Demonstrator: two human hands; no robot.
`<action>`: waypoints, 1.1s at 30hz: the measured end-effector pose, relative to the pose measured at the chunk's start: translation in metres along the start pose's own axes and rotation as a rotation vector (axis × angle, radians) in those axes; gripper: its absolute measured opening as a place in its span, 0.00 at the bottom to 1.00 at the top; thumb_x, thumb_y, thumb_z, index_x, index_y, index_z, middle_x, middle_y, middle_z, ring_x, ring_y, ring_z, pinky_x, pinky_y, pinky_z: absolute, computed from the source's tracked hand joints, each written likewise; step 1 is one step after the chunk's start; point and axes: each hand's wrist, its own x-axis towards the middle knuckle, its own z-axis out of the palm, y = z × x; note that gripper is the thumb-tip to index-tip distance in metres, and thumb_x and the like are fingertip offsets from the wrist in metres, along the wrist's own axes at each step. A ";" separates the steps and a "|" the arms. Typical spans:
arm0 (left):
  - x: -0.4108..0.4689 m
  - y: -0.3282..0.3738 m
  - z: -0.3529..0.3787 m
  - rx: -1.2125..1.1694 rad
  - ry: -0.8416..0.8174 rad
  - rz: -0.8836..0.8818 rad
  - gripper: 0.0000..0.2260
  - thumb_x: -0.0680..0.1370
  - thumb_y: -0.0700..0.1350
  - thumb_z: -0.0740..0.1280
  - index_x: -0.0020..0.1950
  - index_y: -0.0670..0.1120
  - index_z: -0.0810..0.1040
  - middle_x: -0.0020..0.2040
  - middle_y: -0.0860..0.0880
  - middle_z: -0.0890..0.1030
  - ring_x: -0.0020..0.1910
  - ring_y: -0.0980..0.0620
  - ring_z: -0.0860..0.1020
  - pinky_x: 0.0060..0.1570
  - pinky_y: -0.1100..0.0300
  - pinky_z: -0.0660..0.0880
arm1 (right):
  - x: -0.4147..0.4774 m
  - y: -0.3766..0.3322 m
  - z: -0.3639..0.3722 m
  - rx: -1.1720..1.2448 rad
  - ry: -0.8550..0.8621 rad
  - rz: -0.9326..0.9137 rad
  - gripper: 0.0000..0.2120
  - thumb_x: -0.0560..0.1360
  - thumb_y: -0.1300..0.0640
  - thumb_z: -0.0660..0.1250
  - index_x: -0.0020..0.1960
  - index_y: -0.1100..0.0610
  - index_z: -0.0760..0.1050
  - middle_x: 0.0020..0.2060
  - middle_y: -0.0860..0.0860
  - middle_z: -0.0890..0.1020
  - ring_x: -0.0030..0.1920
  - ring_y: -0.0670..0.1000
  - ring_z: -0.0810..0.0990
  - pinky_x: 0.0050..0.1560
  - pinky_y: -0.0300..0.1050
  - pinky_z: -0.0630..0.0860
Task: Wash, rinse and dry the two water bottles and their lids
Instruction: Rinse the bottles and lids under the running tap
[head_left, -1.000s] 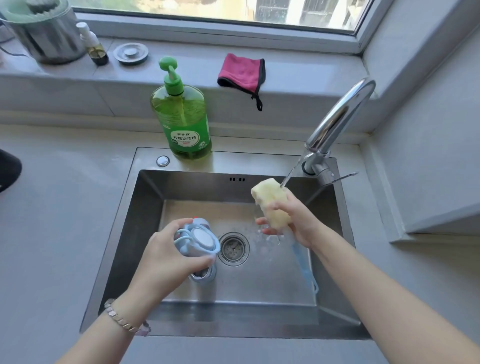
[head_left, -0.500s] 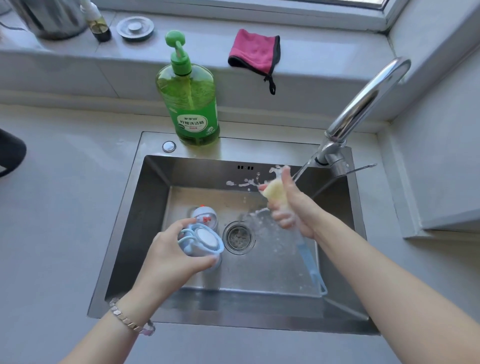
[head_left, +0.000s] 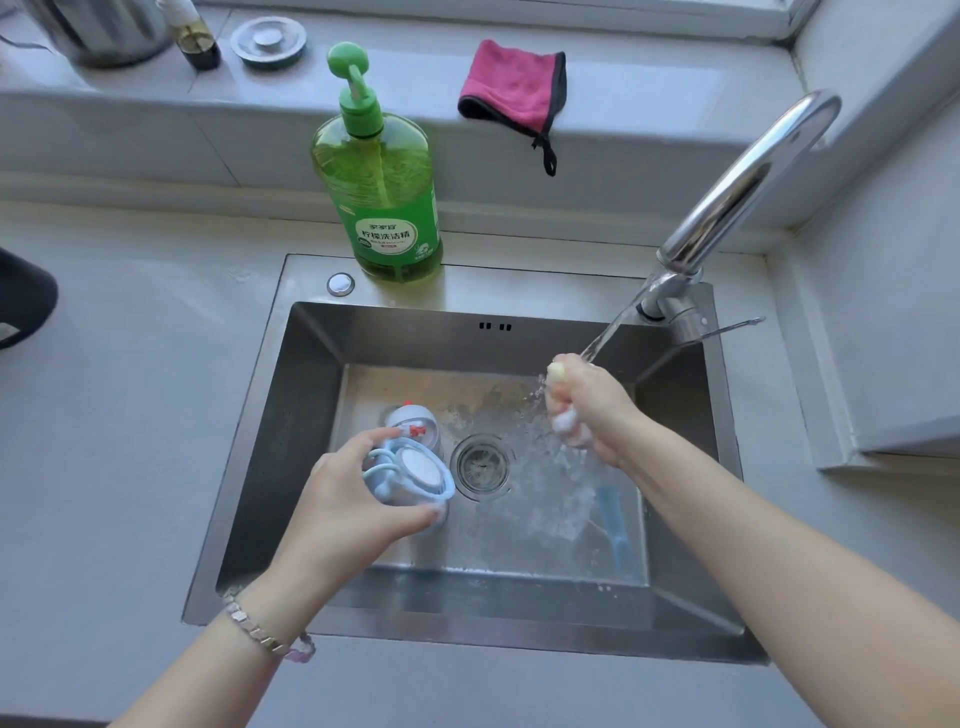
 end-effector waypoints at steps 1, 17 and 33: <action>-0.001 0.000 0.000 0.003 0.003 0.008 0.27 0.56 0.43 0.81 0.48 0.63 0.74 0.52 0.50 0.78 0.44 0.64 0.77 0.38 0.76 0.68 | 0.000 0.000 -0.001 0.031 -0.020 -0.003 0.21 0.81 0.53 0.50 0.29 0.53 0.59 0.25 0.49 0.60 0.19 0.43 0.56 0.21 0.31 0.49; -0.003 -0.002 0.001 0.013 0.032 -0.010 0.28 0.58 0.42 0.80 0.52 0.60 0.74 0.51 0.50 0.78 0.44 0.62 0.77 0.37 0.75 0.67 | -0.015 -0.009 -0.023 0.340 -0.348 -0.058 0.16 0.65 0.63 0.72 0.50 0.53 0.73 0.45 0.57 0.83 0.39 0.53 0.83 0.31 0.39 0.75; -0.006 0.001 -0.004 -0.013 0.029 -0.006 0.26 0.58 0.39 0.80 0.48 0.59 0.74 0.46 0.53 0.80 0.37 0.67 0.77 0.34 0.78 0.69 | -0.002 -0.015 0.004 0.054 0.004 -0.094 0.28 0.80 0.41 0.51 0.24 0.52 0.60 0.20 0.45 0.62 0.16 0.43 0.58 0.16 0.35 0.52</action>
